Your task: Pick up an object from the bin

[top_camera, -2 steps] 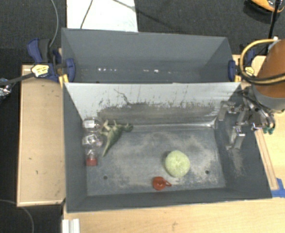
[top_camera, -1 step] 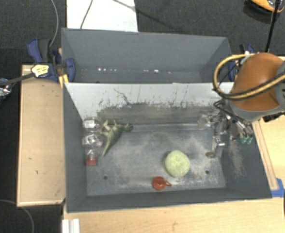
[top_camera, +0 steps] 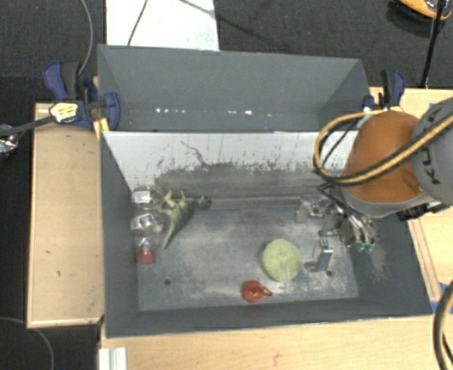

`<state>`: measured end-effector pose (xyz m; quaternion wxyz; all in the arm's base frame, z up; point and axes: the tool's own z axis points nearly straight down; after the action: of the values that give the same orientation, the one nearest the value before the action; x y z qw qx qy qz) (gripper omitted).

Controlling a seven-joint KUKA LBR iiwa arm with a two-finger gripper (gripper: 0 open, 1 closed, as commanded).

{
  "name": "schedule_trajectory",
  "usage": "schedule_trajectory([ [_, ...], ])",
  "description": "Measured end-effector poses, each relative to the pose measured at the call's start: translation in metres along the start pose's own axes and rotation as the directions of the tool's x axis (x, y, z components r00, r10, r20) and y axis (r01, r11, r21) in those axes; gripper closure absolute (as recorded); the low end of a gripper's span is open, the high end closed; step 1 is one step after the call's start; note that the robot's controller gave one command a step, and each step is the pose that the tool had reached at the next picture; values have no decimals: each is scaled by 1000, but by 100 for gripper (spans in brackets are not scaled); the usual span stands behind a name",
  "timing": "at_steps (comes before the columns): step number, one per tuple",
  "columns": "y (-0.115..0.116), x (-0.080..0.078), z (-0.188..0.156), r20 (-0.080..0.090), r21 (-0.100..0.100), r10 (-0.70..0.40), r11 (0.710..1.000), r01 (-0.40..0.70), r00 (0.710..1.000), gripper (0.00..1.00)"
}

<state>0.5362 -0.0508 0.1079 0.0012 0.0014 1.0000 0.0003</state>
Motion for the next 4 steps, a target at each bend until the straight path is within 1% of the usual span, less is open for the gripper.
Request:
schedule_trajectory([
  [1, 28, 2, -7, 4, 1, -37, 999, 37, 999, 0],
  [2, 49, 14, 17, 4, 0, -70, 998, 70, 998, 0],
  [3, 50, 22, 36, 1, 0, 39, 999, -39, 999, 100],
  [4, 50, 22, 36, 1, 0, 38, 999, -38, 999, 100],
])
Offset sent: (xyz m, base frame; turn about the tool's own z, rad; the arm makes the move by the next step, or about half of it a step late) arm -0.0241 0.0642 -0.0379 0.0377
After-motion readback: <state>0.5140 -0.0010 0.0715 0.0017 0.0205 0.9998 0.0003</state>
